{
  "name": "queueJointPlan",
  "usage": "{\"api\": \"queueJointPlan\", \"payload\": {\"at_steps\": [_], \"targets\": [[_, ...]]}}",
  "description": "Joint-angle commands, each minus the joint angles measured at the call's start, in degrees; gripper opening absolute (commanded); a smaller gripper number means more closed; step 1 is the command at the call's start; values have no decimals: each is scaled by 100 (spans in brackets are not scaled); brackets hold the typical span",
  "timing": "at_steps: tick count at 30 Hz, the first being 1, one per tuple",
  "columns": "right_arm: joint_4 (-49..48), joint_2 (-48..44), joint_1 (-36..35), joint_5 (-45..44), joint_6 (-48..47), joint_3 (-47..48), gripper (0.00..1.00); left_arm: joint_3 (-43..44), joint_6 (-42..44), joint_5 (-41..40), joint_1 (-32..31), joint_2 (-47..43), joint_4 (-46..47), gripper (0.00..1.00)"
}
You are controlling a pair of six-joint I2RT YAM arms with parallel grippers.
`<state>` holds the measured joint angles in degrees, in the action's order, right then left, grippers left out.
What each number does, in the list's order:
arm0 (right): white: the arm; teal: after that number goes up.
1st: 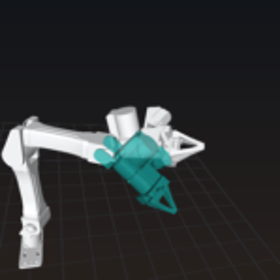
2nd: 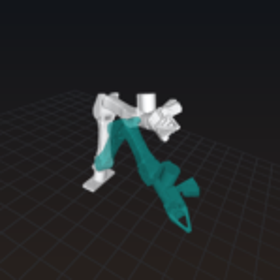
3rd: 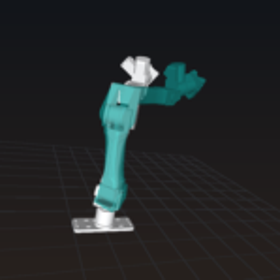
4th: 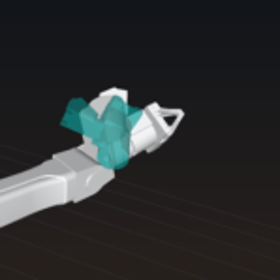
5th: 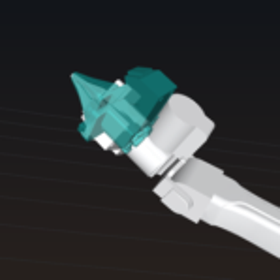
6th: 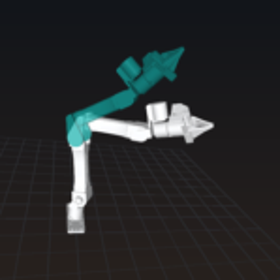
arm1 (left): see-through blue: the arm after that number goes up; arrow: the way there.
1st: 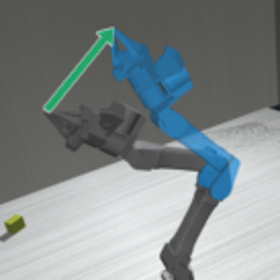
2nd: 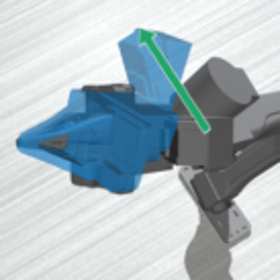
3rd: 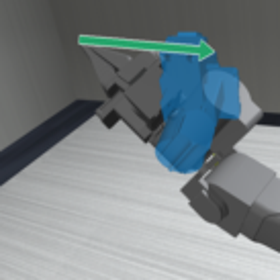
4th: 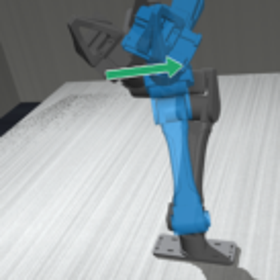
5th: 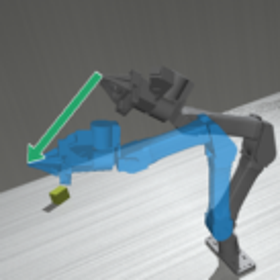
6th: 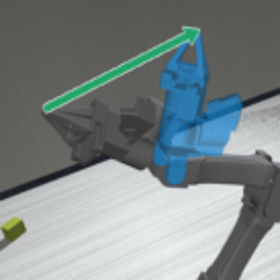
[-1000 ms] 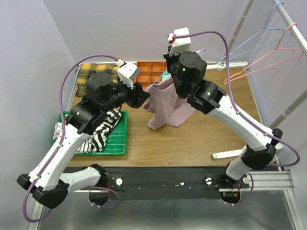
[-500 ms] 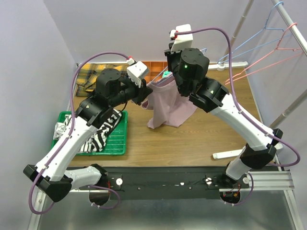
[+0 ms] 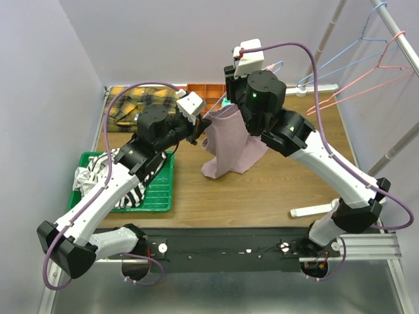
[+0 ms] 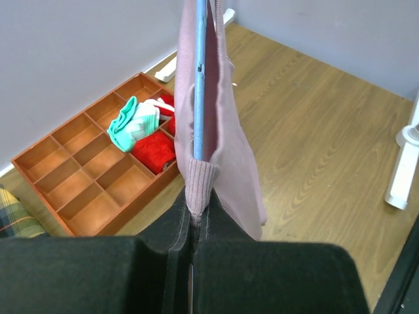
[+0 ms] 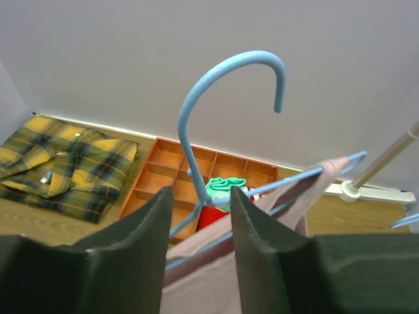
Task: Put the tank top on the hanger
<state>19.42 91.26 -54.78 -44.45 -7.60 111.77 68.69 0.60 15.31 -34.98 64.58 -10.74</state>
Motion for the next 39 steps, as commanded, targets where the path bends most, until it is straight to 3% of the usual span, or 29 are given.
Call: {"api": "queueJointPlan", "payload": {"at_steps": [1,7,11,16,26,31,39], "targets": [[27,-451,-41,164,320,-436,59,-66,19,-230,18,1,1197,0],[246,-908,-41,314,933,-1086,86,22,1,-221,18,213,1259,0],[492,-1374,-41,498,1470,-1674,93,127,185,-747,35,397,1311,0],[1010,-1918,-41,849,2058,-1930,95,1057,476,-328,176,1100,1083,0],[1310,-2886,-32,1878,2649,-3713,95,3668,643,481,246,3050,292,0],[1038,-3000,-32,2036,2702,-4679,95,4791,406,903,237,3693,406,0],[563,-3000,-32,2291,2798,-5481,96,6577,28,1229,80,4870,670,0]]}}
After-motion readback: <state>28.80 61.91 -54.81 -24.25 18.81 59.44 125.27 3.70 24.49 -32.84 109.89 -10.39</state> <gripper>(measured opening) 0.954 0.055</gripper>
